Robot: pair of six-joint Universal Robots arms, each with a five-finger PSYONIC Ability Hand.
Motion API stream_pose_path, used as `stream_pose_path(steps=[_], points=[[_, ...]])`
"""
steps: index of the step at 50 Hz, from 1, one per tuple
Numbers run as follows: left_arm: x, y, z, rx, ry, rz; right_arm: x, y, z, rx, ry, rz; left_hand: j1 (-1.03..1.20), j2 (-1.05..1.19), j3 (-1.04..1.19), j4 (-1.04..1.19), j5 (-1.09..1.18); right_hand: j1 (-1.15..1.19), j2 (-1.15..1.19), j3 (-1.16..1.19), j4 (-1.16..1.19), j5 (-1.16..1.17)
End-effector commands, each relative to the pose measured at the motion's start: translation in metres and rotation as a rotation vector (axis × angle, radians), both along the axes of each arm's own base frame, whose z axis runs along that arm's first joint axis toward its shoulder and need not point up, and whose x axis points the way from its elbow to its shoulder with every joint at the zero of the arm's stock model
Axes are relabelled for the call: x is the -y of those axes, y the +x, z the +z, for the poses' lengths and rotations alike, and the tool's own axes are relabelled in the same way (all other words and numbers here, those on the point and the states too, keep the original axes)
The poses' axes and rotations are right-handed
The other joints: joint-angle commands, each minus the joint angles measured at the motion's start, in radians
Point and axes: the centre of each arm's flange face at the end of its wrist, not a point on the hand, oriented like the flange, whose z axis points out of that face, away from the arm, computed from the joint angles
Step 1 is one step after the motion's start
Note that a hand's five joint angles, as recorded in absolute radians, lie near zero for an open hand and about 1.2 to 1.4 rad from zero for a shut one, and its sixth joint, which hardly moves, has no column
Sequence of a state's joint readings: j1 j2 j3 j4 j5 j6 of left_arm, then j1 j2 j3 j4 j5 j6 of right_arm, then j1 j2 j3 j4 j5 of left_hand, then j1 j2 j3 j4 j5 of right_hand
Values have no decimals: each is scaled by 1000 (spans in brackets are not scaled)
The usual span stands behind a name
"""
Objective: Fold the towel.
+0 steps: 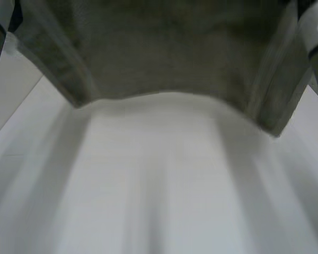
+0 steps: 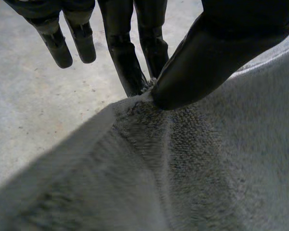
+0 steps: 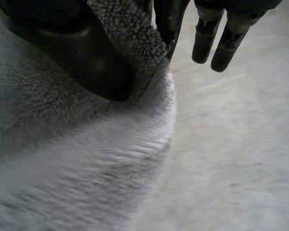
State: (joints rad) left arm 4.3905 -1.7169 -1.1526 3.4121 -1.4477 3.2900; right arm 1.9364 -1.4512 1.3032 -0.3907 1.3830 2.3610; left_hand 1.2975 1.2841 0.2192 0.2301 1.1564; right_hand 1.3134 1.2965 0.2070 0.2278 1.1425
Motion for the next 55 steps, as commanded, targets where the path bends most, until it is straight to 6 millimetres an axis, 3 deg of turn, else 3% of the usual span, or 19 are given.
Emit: stream_pose_path(steps=[1, 3, 4, 5, 6, 7, 8, 9, 11, 12, 14, 24, 33, 55], points=[[-14, -1, -88, 137, 234, -104, -5, -10, -90, -180, 319, 68, 99, 112, -45, -56, 65, 83, 100, -32, -53, 79], [-28, -1, -138, 211, 364, -122, -15, -13, -131, -247, 436, 83, 99, 112, -45, -56, 65, 83, 100, -32, -53, 79], [-29, -1, -138, 212, 365, -122, -15, -13, -132, -248, 437, 83, 99, 112, -45, -56, 65, 83, 100, -32, -53, 79], [-36, 0, -161, 259, 417, -121, -21, -15, -151, -288, 490, 81, 99, 112, -45, -56, 65, 83, 100, -32, -53, 79], [-36, 0, -161, 259, 417, -121, -25, -16, -167, -327, 530, 77, 99, 112, -45, -56, 65, 83, 100, -32, -53, 79], [-43, 1, -179, 303, 454, -121, -25, -16, -167, -328, 530, 77, 99, 112, -45, -56, 65, 83, 100, -32, -53, 79], [-48, 2, -195, 345, 489, -121, -29, -18, -180, -361, 560, 72, 99, 112, -45, -56, 65, 83, 100, -32, -53, 79], [-48, 2, -195, 345, 490, -121, -33, -19, -188, -383, 581, 71, 99, 112, -45, -56, 65, 83, 100, -32, -53, 79], [-53, 1, -226, 420, 561, -129, -35, -20, -194, -393, 606, 68, 99, 112, -45, -56, 65, 83, 100, -32, -53, 79], [-53, 1, -226, 420, 561, -129, -37, -20, -198, -394, 629, 70, 99, 112, -45, -56, 65, 83, 100, -32, -53, 79], [-51, 0, -245, 455, 609, -129, -38, -21, -199, -387, 641, 69, 99, 112, -45, -56, 65, 83, 100, -32, -53, 79], [-37, -4, -271, 468, 634, -124, -30, -20, -191, -192, 743, 62, 99, 112, -45, -56, 65, 83, 100, -32, -53, 79], [-19, -4, -289, 457, 606, -59, -19, -23, -202, -96, 829, 8, 99, 112, -45, -56, 65, 83, 100, -32, -53, 79], [-7, -1, -289, 450, 559, 51, -14, -27, -198, -72, 820, -35, 99, 112, -45, -56, 65, 83, 100, -32, -53, 79]])
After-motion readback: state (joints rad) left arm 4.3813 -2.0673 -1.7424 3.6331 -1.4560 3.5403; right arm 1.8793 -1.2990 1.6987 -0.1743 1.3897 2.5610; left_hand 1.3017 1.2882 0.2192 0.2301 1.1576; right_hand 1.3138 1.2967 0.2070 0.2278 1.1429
